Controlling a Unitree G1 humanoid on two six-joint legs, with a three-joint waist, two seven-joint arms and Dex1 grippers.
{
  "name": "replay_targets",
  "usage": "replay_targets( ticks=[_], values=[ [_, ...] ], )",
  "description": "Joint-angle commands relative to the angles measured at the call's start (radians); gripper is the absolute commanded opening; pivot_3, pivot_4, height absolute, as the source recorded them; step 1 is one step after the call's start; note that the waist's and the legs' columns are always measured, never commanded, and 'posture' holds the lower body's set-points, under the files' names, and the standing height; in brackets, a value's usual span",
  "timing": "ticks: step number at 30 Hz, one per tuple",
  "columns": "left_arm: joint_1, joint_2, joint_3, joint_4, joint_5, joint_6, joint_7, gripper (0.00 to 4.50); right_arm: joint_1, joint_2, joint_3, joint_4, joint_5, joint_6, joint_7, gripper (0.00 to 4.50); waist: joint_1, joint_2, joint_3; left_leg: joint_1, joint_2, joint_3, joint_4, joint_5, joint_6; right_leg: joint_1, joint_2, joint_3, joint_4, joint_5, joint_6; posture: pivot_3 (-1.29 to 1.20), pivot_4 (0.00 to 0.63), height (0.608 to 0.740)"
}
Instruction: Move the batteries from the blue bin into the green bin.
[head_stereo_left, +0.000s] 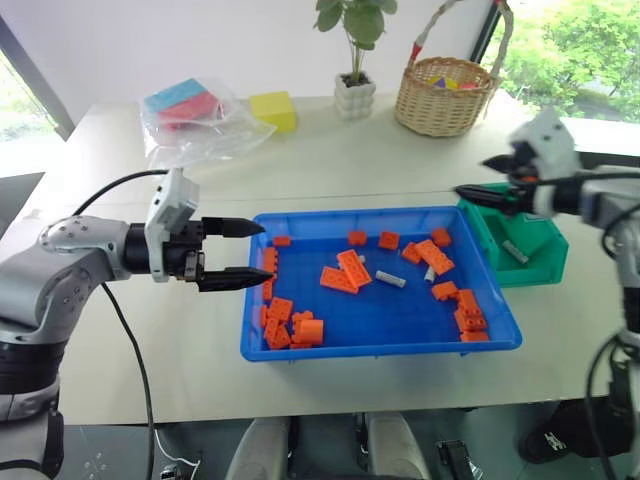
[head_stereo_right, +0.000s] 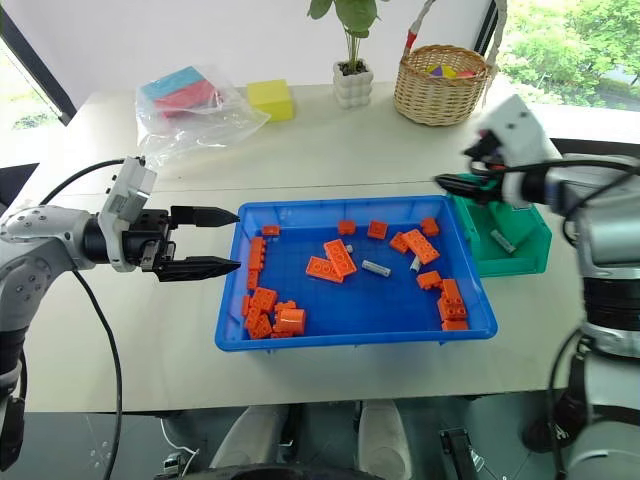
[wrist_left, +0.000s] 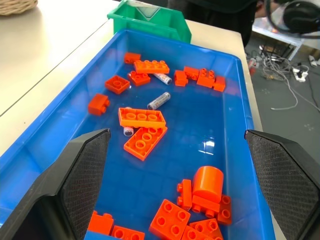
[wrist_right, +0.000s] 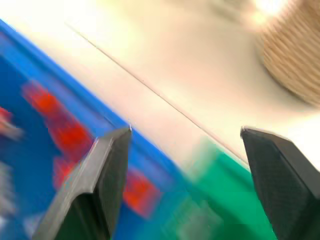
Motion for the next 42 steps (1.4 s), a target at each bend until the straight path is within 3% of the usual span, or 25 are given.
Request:
replay_targets(
  ticks=[1,2,5,6,11,17,32,39,42],
  values=[
    [0.008,0.012,0.037,-0.028,-0.005,-0.004,0.01,4.5,-0.028,0.098,-0.02,-0.164,0.082,0.274,-0.103,3.57,0.008,0.0,0.0,-0.001,-0.001,0.0,0.0,0.0,0.0,-0.001,0.0,0.0,0.0,0.0,0.0,0.0,0.15,0.702],
    [0.012,0.013,0.039,-0.032,-0.007,-0.004,0.012,4.5,-0.028,0.129,-0.024,-0.198,0.099,0.329,-0.123,3.57,0.012,0.0,0.0,-0.002,-0.001,-0.001,0.001,0.0,0.0,-0.001,0.0,-0.001,0.0,0.0,0.0,0.0,0.15,0.702],
    [0.026,0.018,0.048,-0.044,-0.013,0.001,0.019,4.5,0.013,0.198,0.002,-0.302,0.121,0.423,-0.186,4.45,0.024,0.0,0.0,-0.006,-0.003,-0.001,0.003,0.0,0.0,-0.003,-0.001,-0.001,0.0,0.0,0.0,0.0,0.15,0.702],
    [0.029,0.021,0.052,-0.047,-0.016,0.004,0.02,4.5,0.028,0.217,0.015,-0.316,0.115,0.443,-0.216,4.48,0.026,0.0,0.0,-0.006,-0.003,-0.001,0.003,0.0,0.0,-0.003,-0.001,-0.001,0.0,0.0,0.0,0.0,0.15,0.702],
    [0.039,0.031,0.067,-0.048,-0.021,0.012,0.021,4.5,0.077,0.313,0.012,-0.328,0.111,0.559,-0.323,4.48,0.021,-0.001,0.0,-0.006,-0.003,-0.001,0.004,0.0,0.0,-0.003,0.0,-0.001,0.0,0.001,-0.001,0.0,0.15,0.702],
    [0.034,0.027,0.061,-0.046,-0.018,0.013,0.022,4.5,0.09,0.406,0.02,-0.295,0.117,0.567,-0.386,4.48,0.002,-0.001,0.0,-0.004,-0.002,0.0,0.003,0.0,0.0,-0.004,0.001,-0.001,0.003,0.001,-0.001,0.0,0.15,0.702],
    [0.007,0.027,0.051,-0.033,-0.008,0.013,0.02,4.5,0.146,0.445,0.118,-0.163,0.109,0.399,-0.445,4.48,-0.004,-0.001,0.0,-0.003,-0.002,0.0,0.003,0.0,0.0,-0.004,0.001,-0.001,0.005,0.001,-0.001,0.0,0.15,0.702],
    [0.012,0.03,0.057,-0.031,-0.005,0.008,0.019,4.5,0.106,0.41,0.13,-0.22,0.143,0.42,-0.422,1.3,-0.004,-0.001,0.0,-0.003,-0.002,0.0,0.003,0.0,0.0,-0.004,0.001,-0.001,0.006,0.001,-0.001,0.0,0.15,0.702],
    [0.015,0.03,0.059,-0.027,-0.002,0.002,0.016,4.5,0.035,0.393,0.119,-0.236,0.162,0.439,-0.408,1.3,-0.004,-0.001,0.0,-0.003,-0.002,0.0,0.003,0.0,0.0,-0.004,0.001,-0.001,0.006,0.001,-0.001,0.0,0.15,0.702]
  ],
)
